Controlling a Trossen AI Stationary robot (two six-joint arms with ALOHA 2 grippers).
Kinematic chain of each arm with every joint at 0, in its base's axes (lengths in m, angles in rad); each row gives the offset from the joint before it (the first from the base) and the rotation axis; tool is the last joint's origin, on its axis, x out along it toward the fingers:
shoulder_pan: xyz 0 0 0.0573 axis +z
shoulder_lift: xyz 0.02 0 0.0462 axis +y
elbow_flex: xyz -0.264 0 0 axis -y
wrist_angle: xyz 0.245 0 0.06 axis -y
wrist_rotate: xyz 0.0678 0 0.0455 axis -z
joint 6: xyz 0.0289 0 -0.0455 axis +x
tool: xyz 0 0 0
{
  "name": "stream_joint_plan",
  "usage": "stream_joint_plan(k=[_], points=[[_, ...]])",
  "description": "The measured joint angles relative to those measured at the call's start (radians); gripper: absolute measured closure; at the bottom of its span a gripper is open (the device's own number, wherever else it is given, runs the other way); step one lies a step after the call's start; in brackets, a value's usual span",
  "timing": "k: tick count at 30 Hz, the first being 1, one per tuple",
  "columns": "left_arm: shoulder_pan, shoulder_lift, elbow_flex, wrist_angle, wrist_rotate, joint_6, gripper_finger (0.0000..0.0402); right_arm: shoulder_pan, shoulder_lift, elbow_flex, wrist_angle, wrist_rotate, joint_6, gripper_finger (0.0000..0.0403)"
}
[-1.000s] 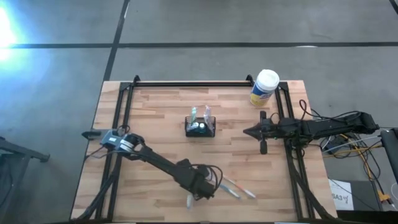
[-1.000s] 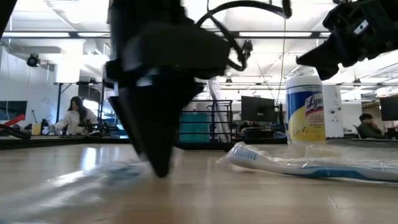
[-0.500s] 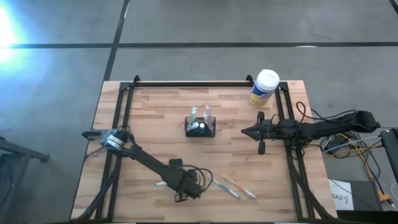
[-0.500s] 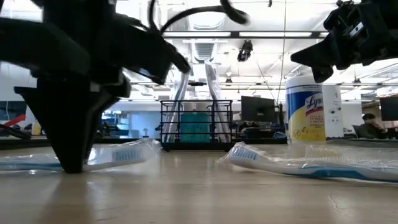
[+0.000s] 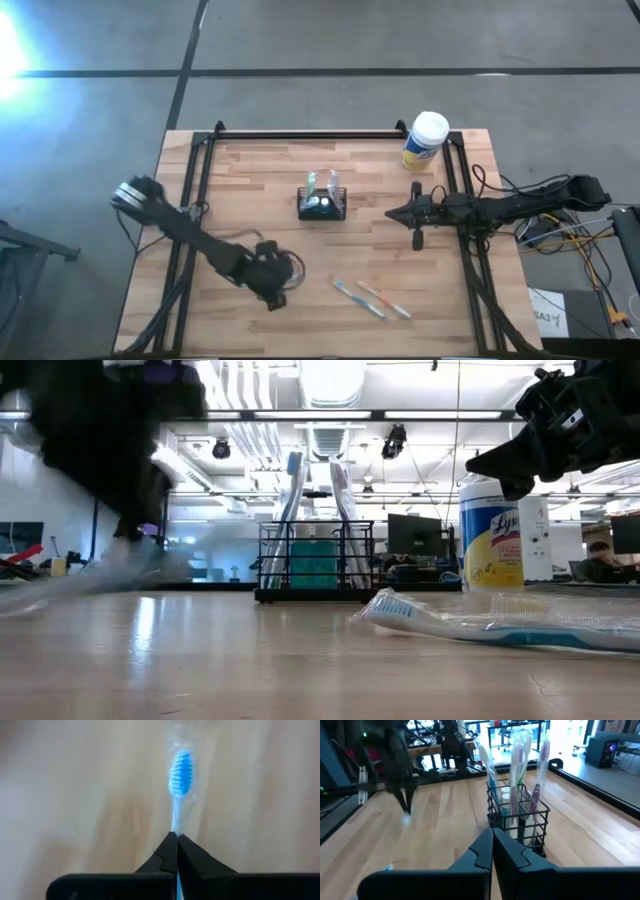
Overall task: Pick & Place toothbrushing station
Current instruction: Put the left blue toothbrush in the wire organizer
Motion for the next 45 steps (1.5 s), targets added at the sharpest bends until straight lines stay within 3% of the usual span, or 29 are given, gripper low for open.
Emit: stream_joint_plan(k=[6, 10, 12, 17, 20, 23, 26, 30, 37, 45], points=[[-0.017, -0.239, -0.086, 0.058, -0.267, 0.097, 0.0400, 0.013, 0.005, 0.000, 0.002, 0.000, 0.016, 0.0394], [-0.014, -0.363, -0.112, 0.201, -0.446, 0.268, 0.0401, 0.013, 0.005, 0.000, 0.003, 0.004, 0.020, 0.0394], [-0.014, -0.395, -0.154, 0.343, -0.501, 0.415, 0.0401, 0.013, 0.006, 0.001, 0.000, 0.005, 0.020, 0.0394], [0.013, -0.451, -0.322, 0.947, -0.496, 0.861, 0.0401, 0.013, 0.005, 0.001, 0.001, 0.006, 0.018, 0.0394], [0.063, -0.485, -0.427, 1.182, -0.400, 1.006, 0.0401, 0.013, 0.005, 0.001, 0.001, 0.006, 0.009, 0.0394], [0.142, -0.531, -0.507, 1.278, -0.259, 1.041, 0.0401, 0.013, 0.004, 0.001, 0.002, 0.006, 0.006, 0.0394], [0.264, -0.573, -0.548, 1.287, -0.162, 0.993, 0.0401, 0.013, 0.003, 0.001, 0.005, 0.006, -0.005, 0.0394], [0.452, -0.598, -0.562, 1.288, 0.074, 0.926, 0.0401, 0.013, 0.004, 0.002, 0.016, 0.005, -0.008, 0.0394], [0.756, -0.554, -0.565, 1.270, 0.390, 0.794, 0.0401, 0.032, 0.014, 0.002, 0.023, 0.003, -0.019, 0.0394], [0.835, -0.412, -0.554, 1.384, 0.544, 0.790, 0.0401, 0.033, 0.016, 0.001, 0.087, 0.003, -0.055, 0.0394]])
